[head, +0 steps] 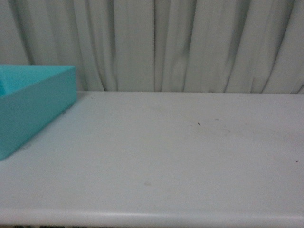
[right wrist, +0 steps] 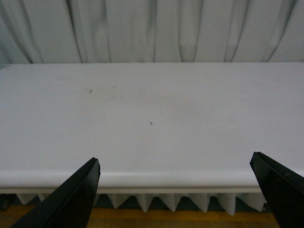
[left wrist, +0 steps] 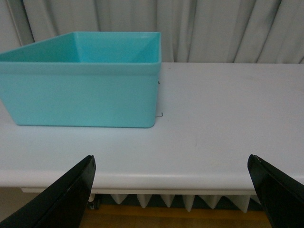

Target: Wind up and store yellow beetle toy

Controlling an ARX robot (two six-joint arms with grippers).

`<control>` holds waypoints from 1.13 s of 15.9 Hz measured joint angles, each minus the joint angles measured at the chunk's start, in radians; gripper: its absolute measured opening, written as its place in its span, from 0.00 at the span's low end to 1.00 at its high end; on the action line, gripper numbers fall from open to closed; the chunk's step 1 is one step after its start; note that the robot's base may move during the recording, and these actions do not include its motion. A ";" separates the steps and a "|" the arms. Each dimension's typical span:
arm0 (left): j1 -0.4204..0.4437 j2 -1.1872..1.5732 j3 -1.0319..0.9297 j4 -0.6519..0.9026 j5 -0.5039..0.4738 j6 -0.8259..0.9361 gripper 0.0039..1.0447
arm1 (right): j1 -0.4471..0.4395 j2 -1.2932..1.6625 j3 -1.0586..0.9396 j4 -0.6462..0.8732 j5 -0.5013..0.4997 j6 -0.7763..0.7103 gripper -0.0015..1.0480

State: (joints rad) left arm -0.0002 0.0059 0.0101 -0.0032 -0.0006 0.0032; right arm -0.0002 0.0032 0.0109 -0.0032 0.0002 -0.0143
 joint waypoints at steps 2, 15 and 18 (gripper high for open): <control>0.000 0.000 0.000 0.000 0.000 0.000 0.94 | 0.000 0.000 0.000 0.001 0.000 0.000 0.94; 0.000 0.000 0.000 -0.001 0.000 0.000 0.94 | 0.000 0.000 0.000 0.000 0.000 0.000 0.94; 0.000 0.000 0.000 -0.003 0.001 0.000 0.94 | 0.000 0.000 0.000 -0.003 0.000 0.000 0.94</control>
State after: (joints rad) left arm -0.0002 0.0059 0.0101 -0.0059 0.0002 0.0029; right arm -0.0002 0.0032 0.0109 -0.0059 0.0006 -0.0139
